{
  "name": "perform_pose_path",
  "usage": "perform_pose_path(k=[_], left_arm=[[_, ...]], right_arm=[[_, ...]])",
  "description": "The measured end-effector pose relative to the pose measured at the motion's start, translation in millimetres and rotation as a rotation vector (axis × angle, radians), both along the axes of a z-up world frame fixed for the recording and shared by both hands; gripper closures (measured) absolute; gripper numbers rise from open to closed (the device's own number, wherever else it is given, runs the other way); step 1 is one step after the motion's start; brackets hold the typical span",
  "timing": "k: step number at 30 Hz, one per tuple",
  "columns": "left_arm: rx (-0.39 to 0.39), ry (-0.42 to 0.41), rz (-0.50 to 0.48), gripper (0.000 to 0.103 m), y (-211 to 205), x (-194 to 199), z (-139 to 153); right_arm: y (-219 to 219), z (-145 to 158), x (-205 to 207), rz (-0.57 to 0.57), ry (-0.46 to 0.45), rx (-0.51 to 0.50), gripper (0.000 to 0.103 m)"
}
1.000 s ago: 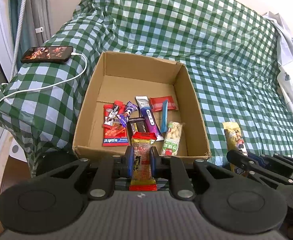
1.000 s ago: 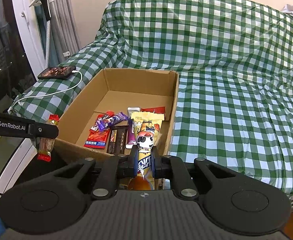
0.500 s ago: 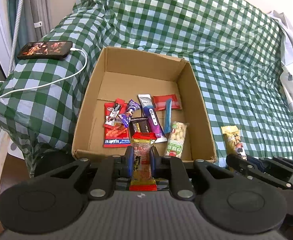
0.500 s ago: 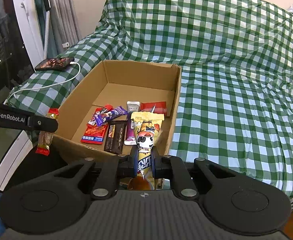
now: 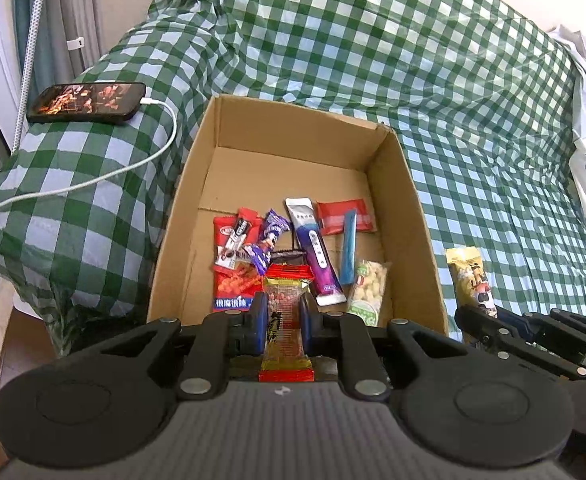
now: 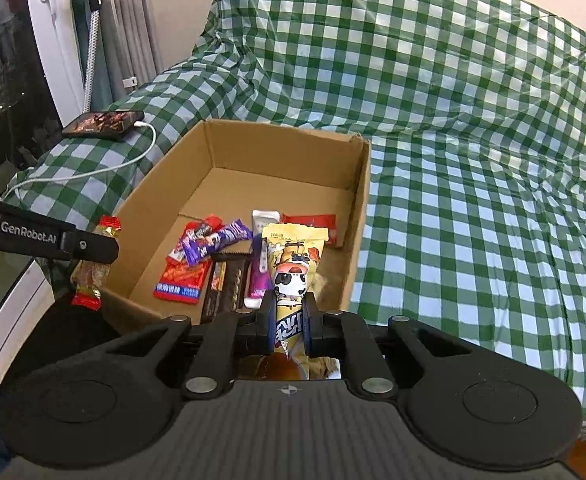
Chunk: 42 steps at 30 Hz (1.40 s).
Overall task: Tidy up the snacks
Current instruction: 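Carry the red-gold candy and yellow bar over the box, then lower both candies into the box and open both grippers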
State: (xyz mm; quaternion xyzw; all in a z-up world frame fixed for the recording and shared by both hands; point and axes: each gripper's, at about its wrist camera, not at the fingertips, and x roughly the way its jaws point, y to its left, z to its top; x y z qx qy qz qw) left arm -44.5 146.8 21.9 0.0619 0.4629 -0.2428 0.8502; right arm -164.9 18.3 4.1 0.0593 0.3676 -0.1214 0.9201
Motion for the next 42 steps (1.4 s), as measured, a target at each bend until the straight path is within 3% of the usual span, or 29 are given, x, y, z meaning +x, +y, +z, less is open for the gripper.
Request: perform_pose_path(k=[16, 28, 33, 37, 42], left_arm=[[0.024, -0.018, 0.040, 0.085, -29, 69, -2], [0.080, 0.034, 0.010, 0.085, -65, 117, -37], [0.120, 0.098, -0.011, 0.085, -91, 143, -45], [0.134, 0.168, -0.019, 0.085, -100, 157, -32], [0.133, 0.144, -0.047, 0.085, -101, 161, -3]], right_arm=[[-20, -10, 62, 0.040, 0.018, 0.046, 0.090], [-52, -31, 105, 0.012, 0.040, 0.092, 0.090], [-71, -35, 123, -0.002, 0.048, 0.088, 0.090], [-75, -30, 131, -0.026, 0.121, 0.105, 0.090], [-72, -10, 130, -0.051, 0.165, 0.162, 0.090]])
